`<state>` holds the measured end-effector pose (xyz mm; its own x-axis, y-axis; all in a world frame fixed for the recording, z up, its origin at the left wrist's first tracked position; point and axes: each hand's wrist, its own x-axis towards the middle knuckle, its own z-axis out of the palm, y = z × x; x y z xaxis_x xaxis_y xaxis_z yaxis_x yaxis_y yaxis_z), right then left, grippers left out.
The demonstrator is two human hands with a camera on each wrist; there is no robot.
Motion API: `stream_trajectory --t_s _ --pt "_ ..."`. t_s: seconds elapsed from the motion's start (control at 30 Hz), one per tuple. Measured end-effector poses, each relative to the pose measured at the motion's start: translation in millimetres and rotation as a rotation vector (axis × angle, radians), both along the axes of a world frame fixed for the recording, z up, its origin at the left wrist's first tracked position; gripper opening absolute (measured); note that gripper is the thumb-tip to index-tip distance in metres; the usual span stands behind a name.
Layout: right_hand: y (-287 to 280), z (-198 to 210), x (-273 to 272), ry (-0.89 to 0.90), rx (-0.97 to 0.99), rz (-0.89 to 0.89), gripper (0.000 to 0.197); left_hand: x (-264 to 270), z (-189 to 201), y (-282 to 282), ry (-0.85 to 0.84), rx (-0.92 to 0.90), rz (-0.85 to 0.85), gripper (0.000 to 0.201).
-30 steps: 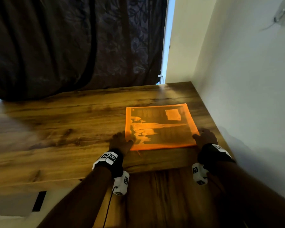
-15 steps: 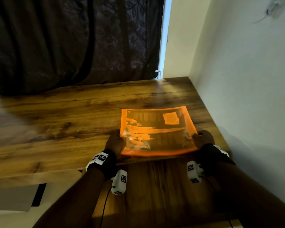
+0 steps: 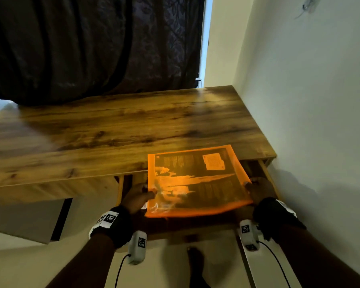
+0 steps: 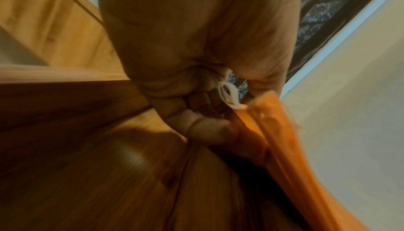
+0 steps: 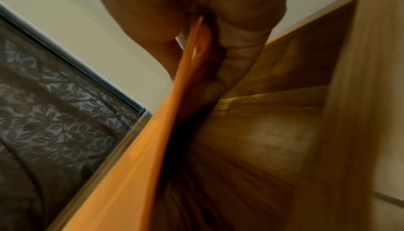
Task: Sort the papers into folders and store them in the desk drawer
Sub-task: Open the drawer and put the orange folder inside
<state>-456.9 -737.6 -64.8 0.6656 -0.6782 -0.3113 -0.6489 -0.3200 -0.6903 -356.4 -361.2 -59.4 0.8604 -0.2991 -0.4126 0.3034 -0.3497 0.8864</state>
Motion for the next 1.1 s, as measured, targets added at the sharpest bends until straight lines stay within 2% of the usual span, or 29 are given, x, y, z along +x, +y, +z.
stream_trajectory --t_s 0.1,0.17,0.3,0.43,0.5,0.57,0.63,0.7,0.73,0.8,0.87,1.0,1.07,1.1 --pt "16 4 -38 -0.017 0.055 -0.053 0.002 -33 -9 13 0.057 -0.011 -0.063 0.026" --pt "21 2 -58 -0.042 0.079 -0.077 0.013 -48 -15 20 0.091 -0.019 -0.102 0.031" --pt "26 -5 -83 -0.040 0.095 -0.113 0.005 -61 -20 29 0.154 -0.062 -0.121 0.034" --pt "25 -10 -84 0.018 0.127 -0.084 0.001 -57 -19 29 0.226 -0.061 -0.127 0.028" --pt "20 -13 -74 0.042 0.120 -0.038 0.012 -48 -21 26 0.215 -0.044 -0.134 0.024" --pt "15 -12 -58 0.070 0.124 -0.007 0.020 -39 -17 19 0.194 -0.023 -0.133 0.029" --pt "11 -12 -41 0.101 0.137 0.015 0.024 -30 -8 11 0.094 0.037 -0.153 0.032" --pt "5 -13 -23 0.141 0.135 0.049 0.027 -20 -7 3 -0.021 0.171 -0.258 0.022" --pt "4 -12 -15 0.164 0.128 0.074 0.029 -13 -7 1 -0.069 0.325 -0.333 0.042" --pt "-1 -16 1 0.207 0.124 0.116 0.036 -1 -16 -1 -0.084 0.483 -0.356 0.079" --pt "-3 -20 10 0.264 0.113 0.163 0.043 6 -17 -4 -0.128 0.584 -0.419 0.090" --pt "-8 -31 21 0.346 0.111 0.193 0.046 18 -27 -12 -0.114 0.684 -0.445 0.087" --pt "-9 -35 21 0.368 0.128 0.183 0.050 23 -34 -10 -0.043 0.673 -0.427 0.088" --pt "-10 -38 20 0.386 0.134 0.192 0.052 24 -36 -10 0.036 0.650 -0.397 0.082"
